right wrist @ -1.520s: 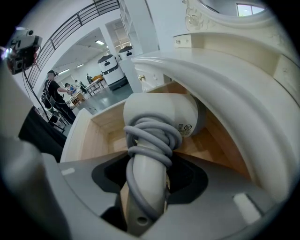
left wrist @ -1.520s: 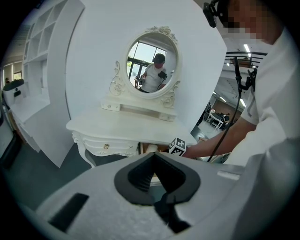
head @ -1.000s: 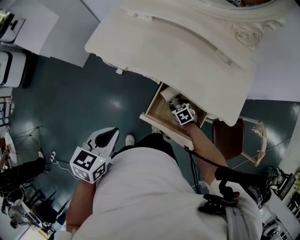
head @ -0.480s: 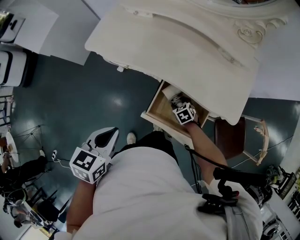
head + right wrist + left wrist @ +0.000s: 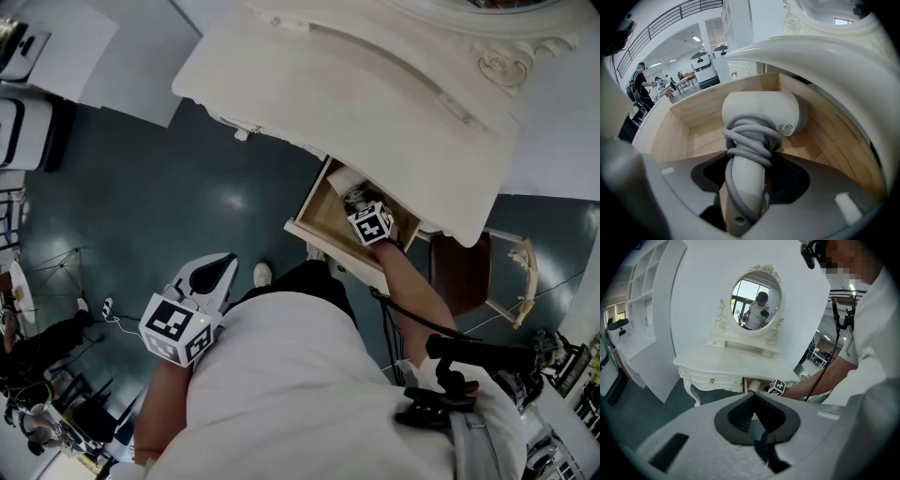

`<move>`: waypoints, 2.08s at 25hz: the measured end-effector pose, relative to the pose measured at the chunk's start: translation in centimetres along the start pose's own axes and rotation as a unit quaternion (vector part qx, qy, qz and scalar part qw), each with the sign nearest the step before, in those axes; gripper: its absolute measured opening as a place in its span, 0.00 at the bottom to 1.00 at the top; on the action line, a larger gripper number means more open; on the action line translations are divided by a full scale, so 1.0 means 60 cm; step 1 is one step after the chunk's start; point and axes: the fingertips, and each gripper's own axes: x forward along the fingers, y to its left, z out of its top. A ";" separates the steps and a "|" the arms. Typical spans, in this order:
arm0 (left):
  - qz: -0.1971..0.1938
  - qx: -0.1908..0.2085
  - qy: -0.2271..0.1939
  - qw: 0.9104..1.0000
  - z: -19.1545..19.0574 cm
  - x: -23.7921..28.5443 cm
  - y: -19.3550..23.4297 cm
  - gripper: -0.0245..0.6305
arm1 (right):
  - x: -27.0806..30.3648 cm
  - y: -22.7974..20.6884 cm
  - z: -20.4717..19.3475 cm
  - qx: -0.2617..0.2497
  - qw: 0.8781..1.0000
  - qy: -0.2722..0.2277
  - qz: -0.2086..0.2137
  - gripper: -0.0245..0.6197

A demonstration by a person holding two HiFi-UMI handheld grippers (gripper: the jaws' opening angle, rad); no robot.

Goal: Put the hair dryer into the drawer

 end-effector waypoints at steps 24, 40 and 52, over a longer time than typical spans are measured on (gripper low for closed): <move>-0.051 0.021 -0.037 0.998 -0.032 -0.060 0.018 0.04 | -0.101 0.022 0.014 0.028 0.998 -0.020 -0.054 0.44; -0.092 0.053 -0.060 0.993 -0.076 -0.152 0.042 0.04 | -0.222 0.128 0.043 0.065 0.988 -0.070 -0.118 0.12; -0.124 0.068 -0.072 0.987 -0.151 -0.236 0.057 0.04 | -0.293 0.334 0.038 0.110 0.986 -0.090 -0.091 0.04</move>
